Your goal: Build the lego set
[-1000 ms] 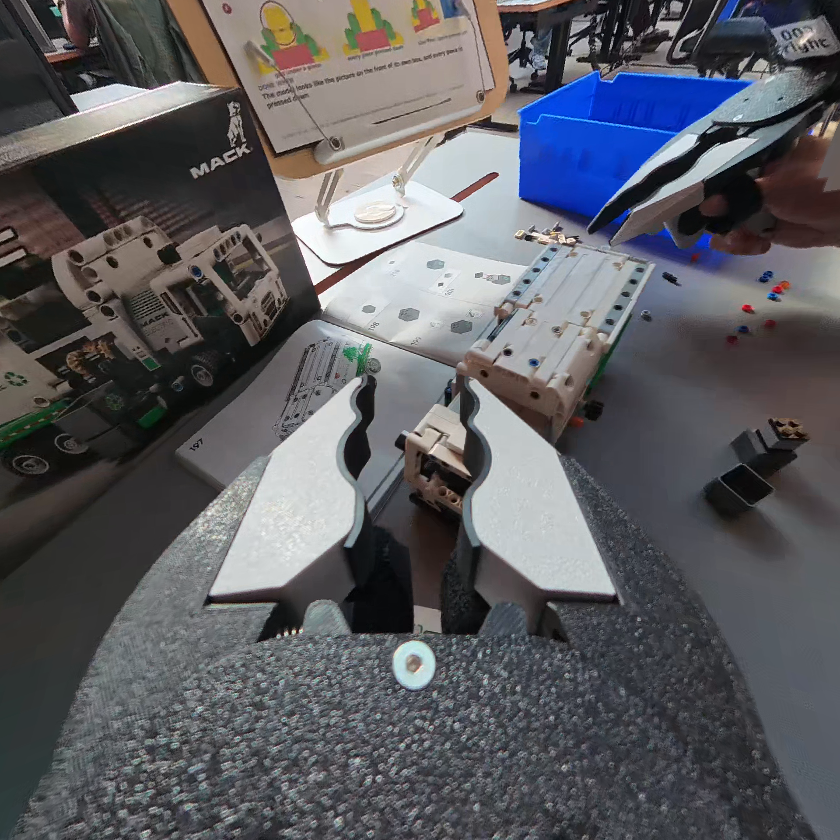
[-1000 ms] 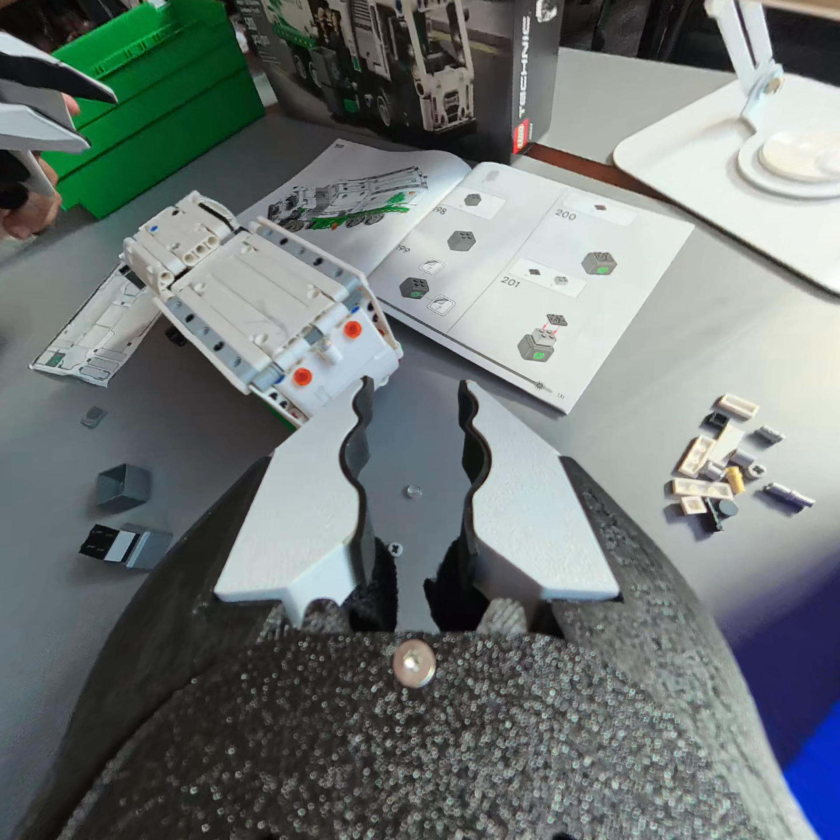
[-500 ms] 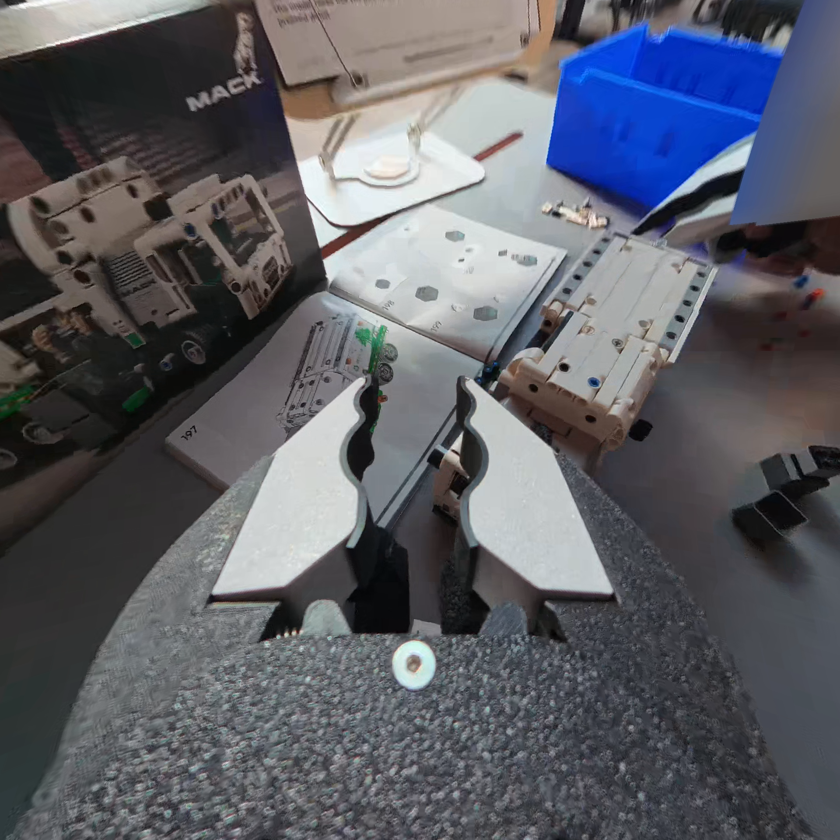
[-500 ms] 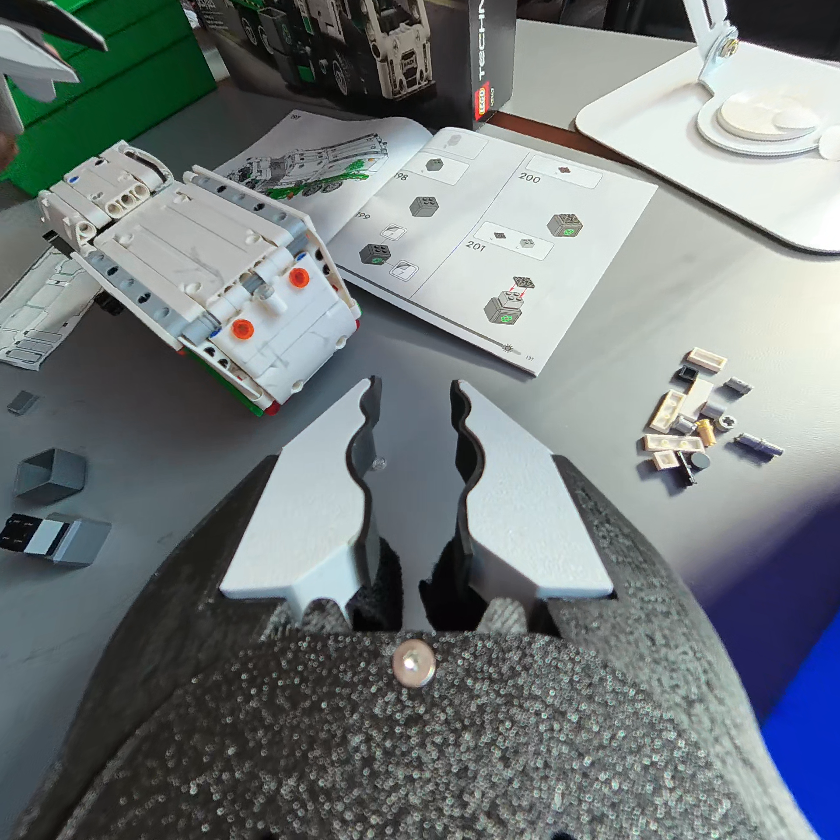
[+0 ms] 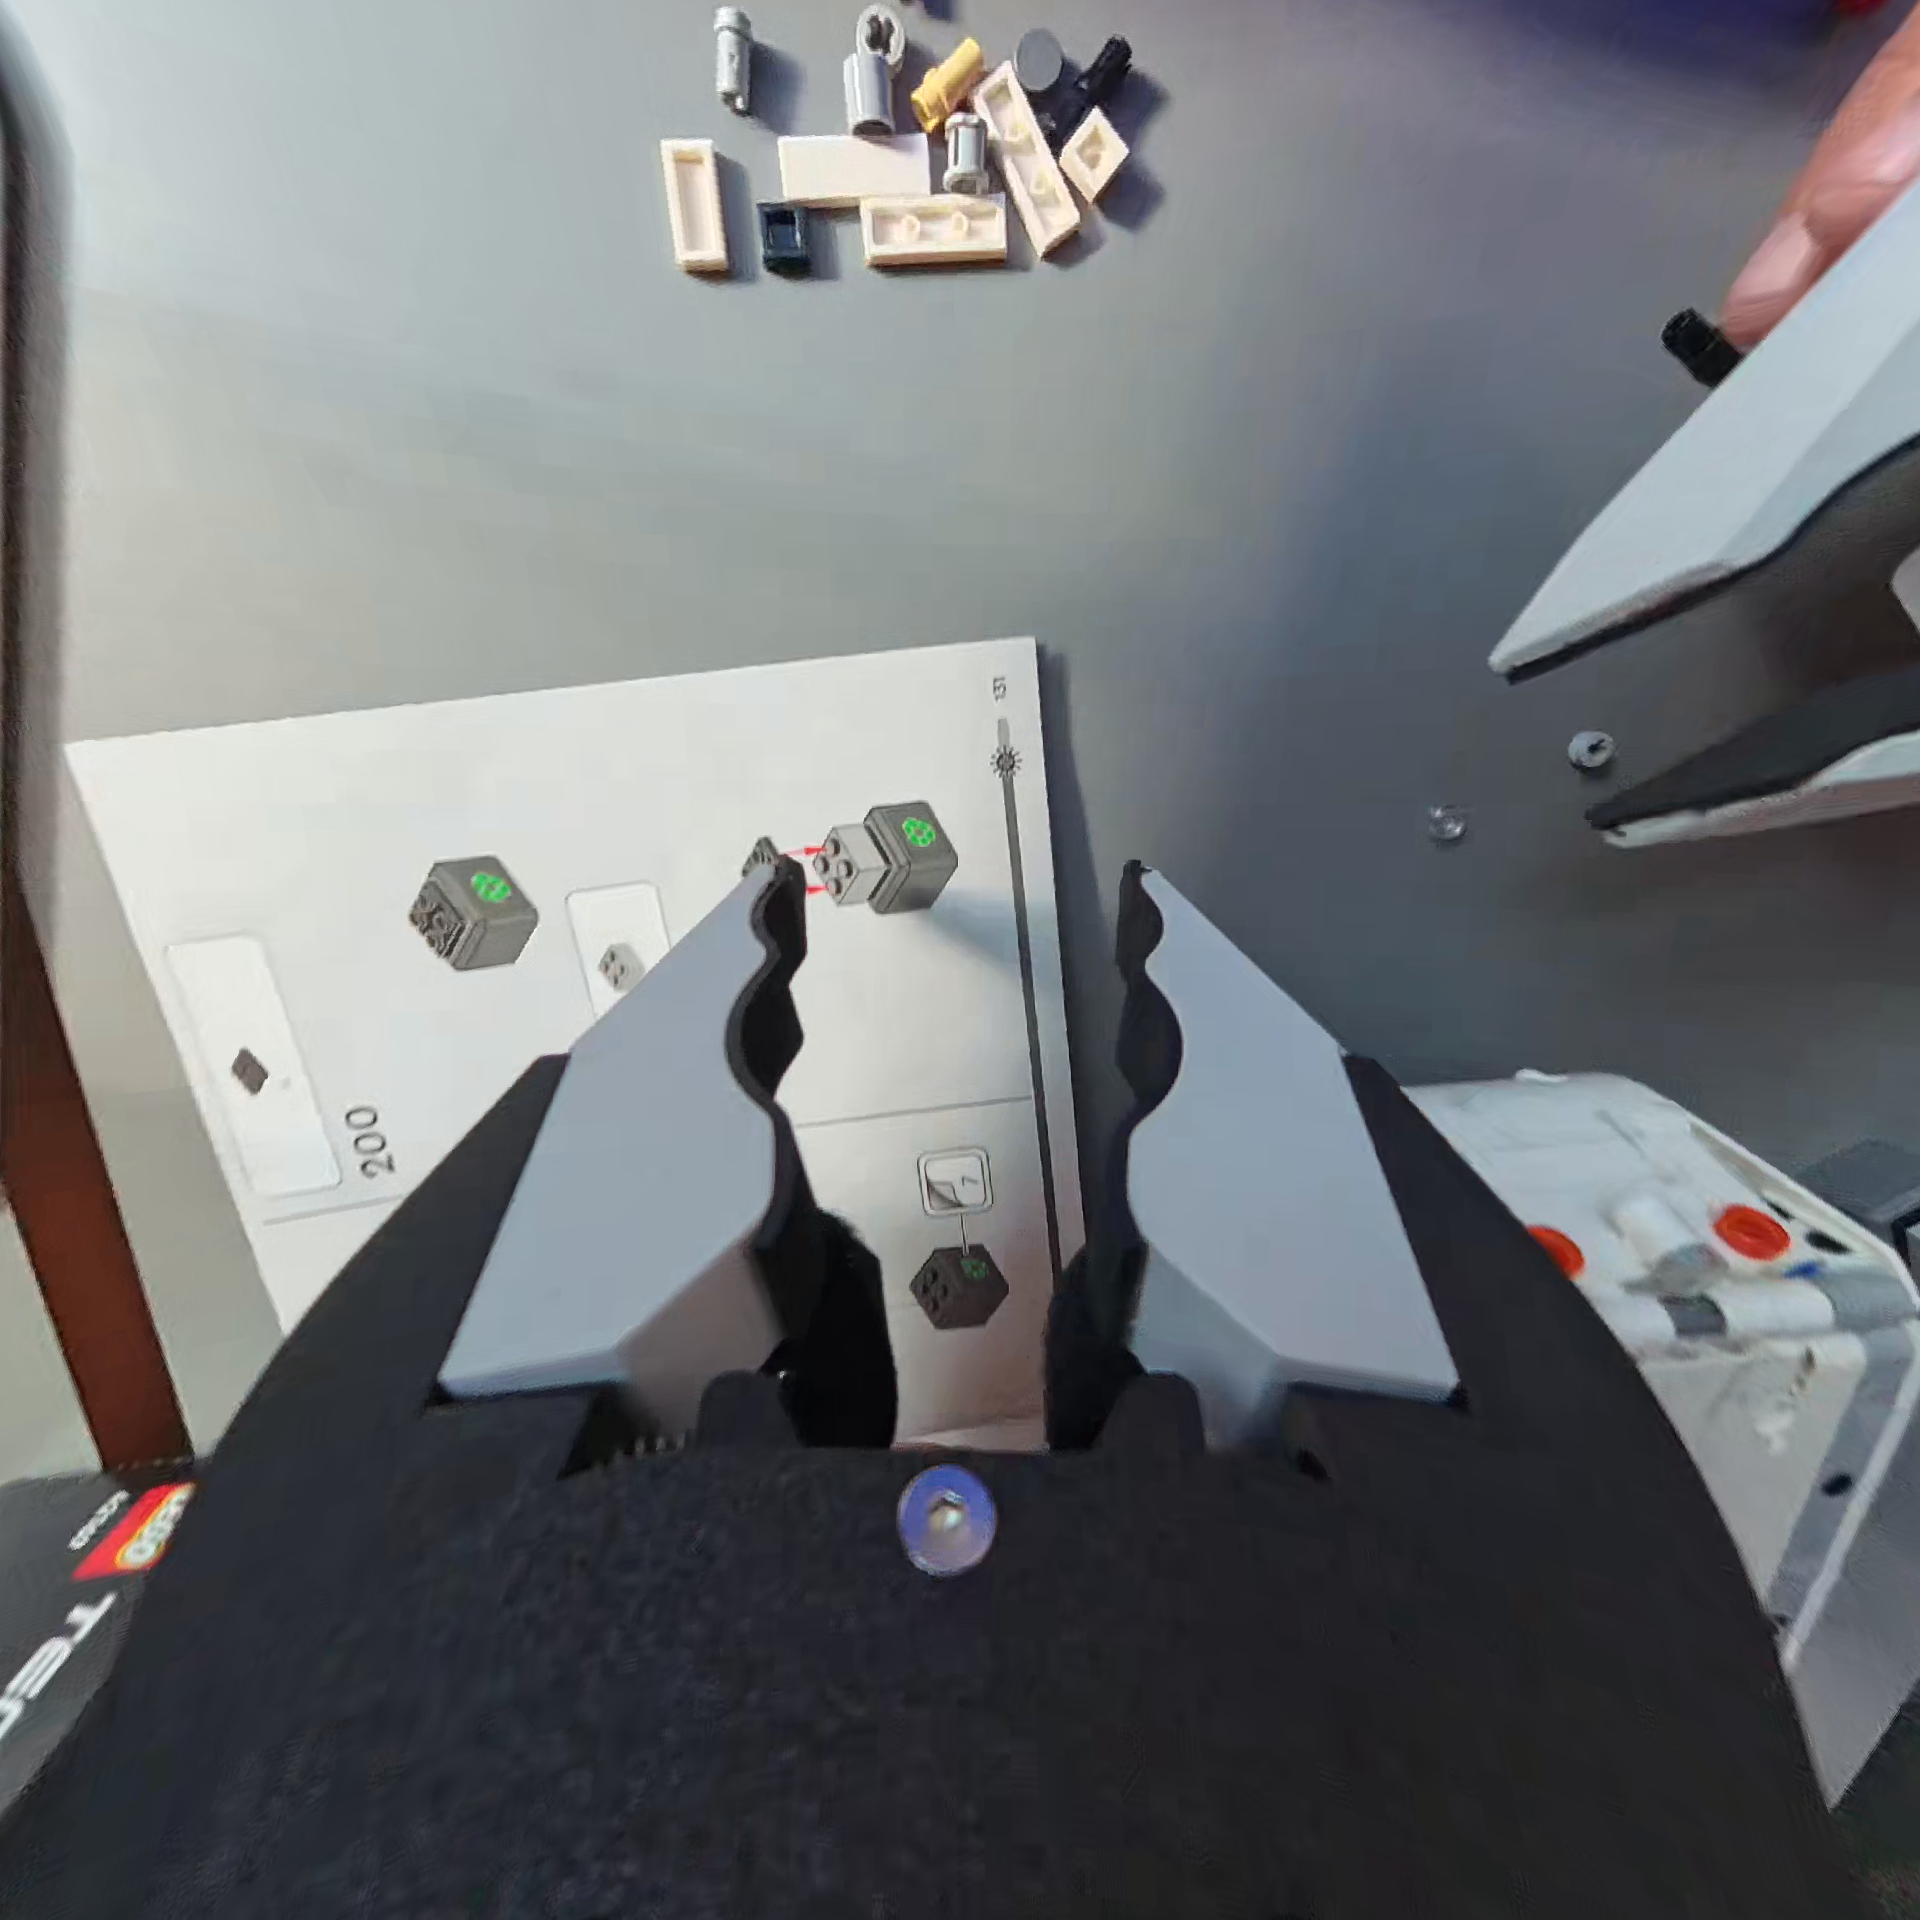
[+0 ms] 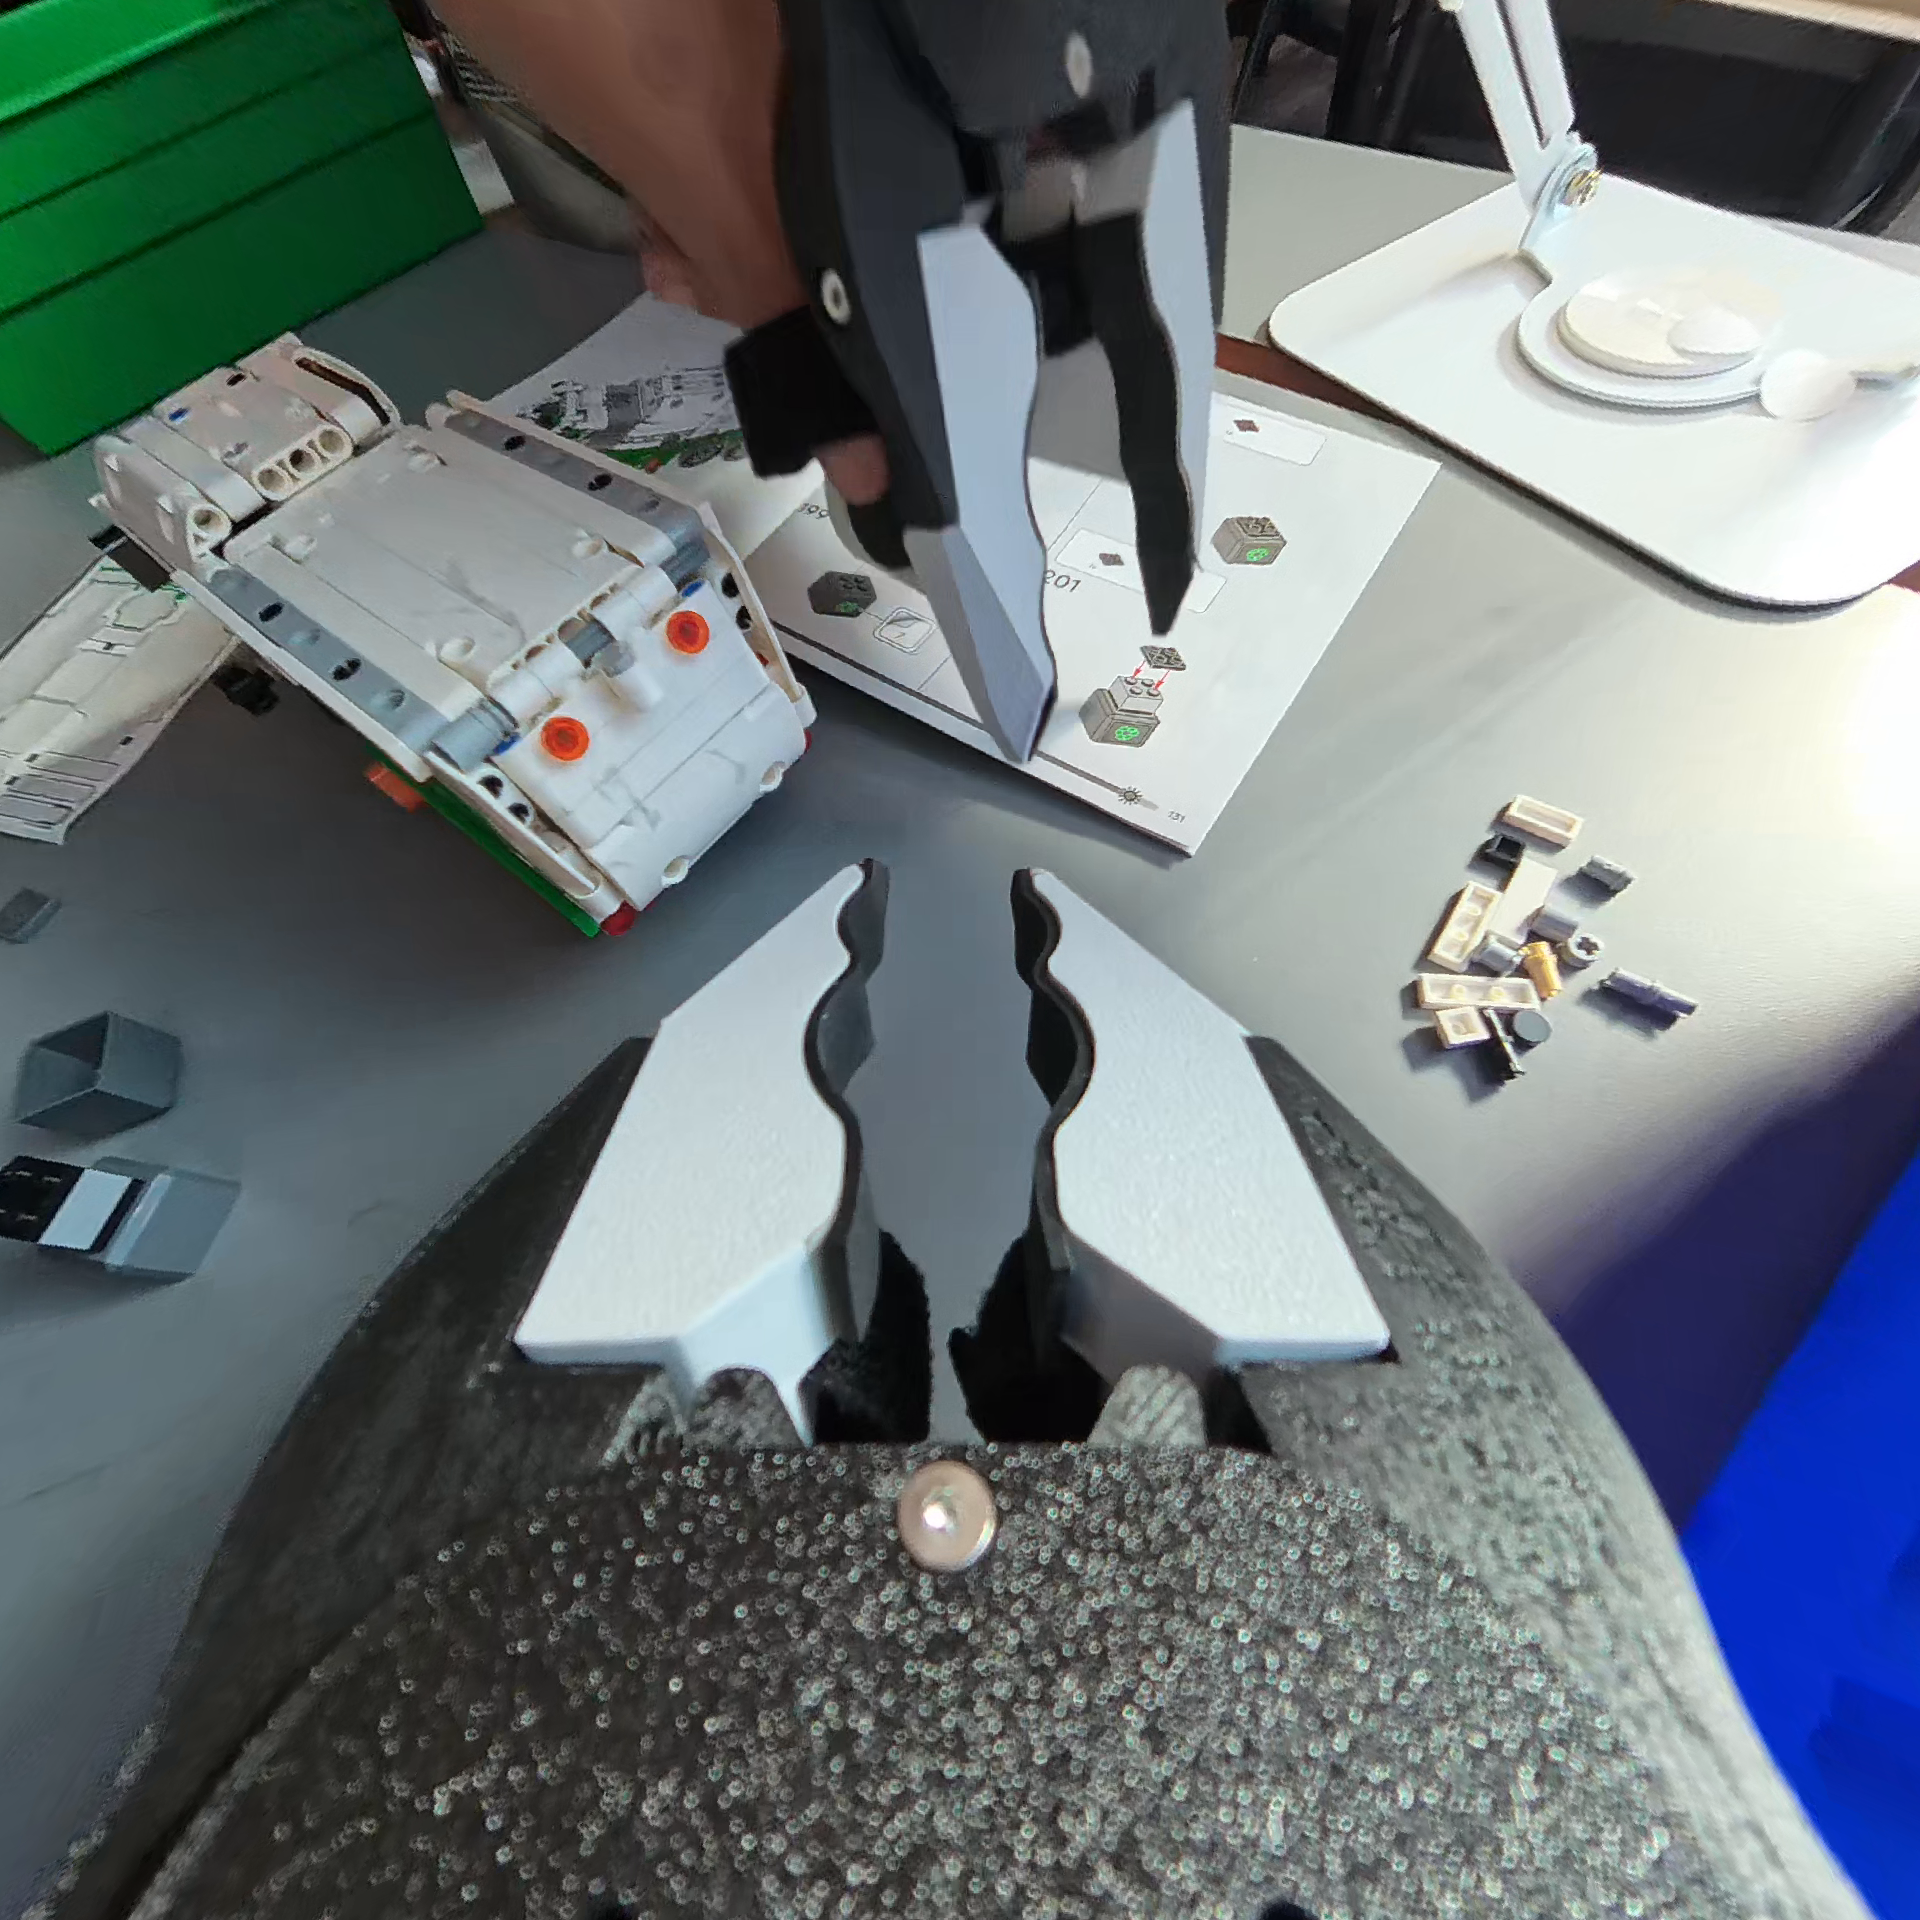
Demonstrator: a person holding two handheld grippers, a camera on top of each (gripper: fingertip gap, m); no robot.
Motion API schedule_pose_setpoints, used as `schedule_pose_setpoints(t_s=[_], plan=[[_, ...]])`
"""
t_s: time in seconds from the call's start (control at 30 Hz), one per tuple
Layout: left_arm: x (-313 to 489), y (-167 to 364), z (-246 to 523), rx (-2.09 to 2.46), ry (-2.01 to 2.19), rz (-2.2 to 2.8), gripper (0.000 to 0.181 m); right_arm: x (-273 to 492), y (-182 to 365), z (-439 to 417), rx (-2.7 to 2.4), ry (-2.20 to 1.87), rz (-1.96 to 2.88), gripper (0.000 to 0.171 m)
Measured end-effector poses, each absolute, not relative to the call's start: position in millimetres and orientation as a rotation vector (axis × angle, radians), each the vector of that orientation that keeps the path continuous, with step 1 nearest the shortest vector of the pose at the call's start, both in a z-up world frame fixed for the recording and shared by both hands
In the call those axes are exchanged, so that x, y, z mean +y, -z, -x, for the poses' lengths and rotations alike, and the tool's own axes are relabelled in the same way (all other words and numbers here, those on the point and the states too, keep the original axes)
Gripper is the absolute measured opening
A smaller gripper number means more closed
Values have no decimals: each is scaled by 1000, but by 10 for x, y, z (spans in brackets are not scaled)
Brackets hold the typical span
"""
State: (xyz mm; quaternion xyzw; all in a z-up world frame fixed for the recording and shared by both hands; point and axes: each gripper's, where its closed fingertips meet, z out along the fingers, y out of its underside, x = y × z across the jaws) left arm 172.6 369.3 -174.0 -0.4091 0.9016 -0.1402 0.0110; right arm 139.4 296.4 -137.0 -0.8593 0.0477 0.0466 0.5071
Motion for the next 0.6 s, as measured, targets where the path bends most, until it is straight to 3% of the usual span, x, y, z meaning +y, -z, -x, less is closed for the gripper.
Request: schedule_pose_setpoints(t_s=[0.33,0.6], plan=[[3343,1967,-1972,2845,453,982,31,2929,1233,-1378,128,-162,2029,24],[3407,1942,-1996,2821,490,1020,25,2961,1341,-1276,104,-204,2064,24]])
